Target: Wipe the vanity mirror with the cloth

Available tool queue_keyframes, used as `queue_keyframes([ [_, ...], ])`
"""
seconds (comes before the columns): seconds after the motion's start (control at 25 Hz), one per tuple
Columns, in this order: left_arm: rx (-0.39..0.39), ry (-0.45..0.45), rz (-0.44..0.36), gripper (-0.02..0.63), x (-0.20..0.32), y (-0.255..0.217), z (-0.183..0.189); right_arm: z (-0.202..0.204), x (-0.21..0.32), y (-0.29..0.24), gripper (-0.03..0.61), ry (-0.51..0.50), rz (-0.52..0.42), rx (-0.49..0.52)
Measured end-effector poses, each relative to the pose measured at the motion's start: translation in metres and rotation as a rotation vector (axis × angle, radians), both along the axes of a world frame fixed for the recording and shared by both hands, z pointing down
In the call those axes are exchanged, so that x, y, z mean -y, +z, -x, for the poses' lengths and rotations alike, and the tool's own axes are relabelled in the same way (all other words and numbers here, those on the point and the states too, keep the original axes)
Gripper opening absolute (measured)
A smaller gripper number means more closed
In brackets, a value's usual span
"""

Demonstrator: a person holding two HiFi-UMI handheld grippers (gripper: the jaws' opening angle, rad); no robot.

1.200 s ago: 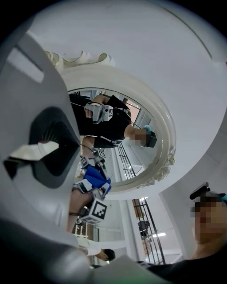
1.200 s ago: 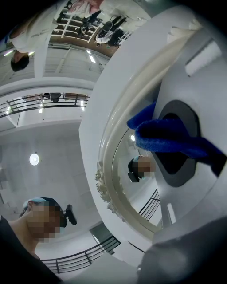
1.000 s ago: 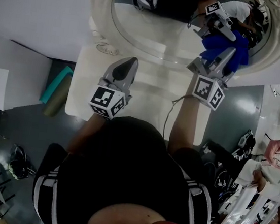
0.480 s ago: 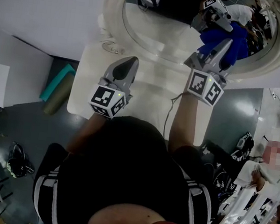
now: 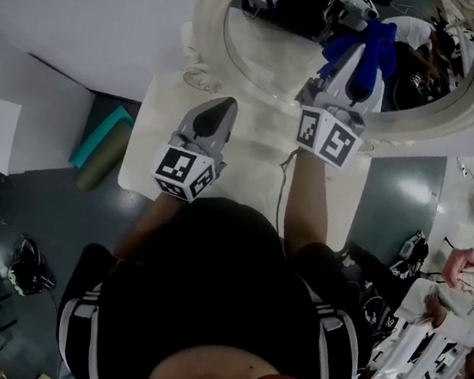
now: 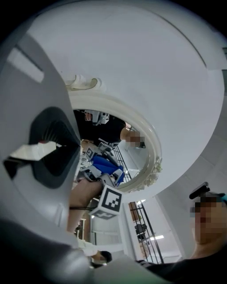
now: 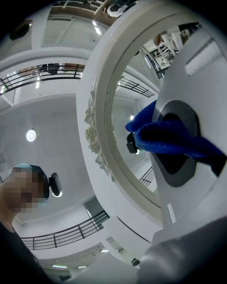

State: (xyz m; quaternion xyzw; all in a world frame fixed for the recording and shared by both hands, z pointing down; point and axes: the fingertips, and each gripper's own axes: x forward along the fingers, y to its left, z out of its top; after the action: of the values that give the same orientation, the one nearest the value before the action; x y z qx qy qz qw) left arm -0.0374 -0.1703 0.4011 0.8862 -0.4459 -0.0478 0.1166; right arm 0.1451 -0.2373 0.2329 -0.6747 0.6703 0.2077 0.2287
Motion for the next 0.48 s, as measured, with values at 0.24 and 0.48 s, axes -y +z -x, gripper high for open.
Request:
queue_keyframes([
  [0.24,0.002,-0.035,0.000,0.009,-0.001,-0.001,0.025,0.035,0.007,0.001,0.041,-0.015,0.004,-0.024],
  [0.48,-0.001,-0.045,0.002,0.009,0.001,-0.003,0.041,0.080,0.017,0.008,0.041,-0.060,0.022,-0.077],
])
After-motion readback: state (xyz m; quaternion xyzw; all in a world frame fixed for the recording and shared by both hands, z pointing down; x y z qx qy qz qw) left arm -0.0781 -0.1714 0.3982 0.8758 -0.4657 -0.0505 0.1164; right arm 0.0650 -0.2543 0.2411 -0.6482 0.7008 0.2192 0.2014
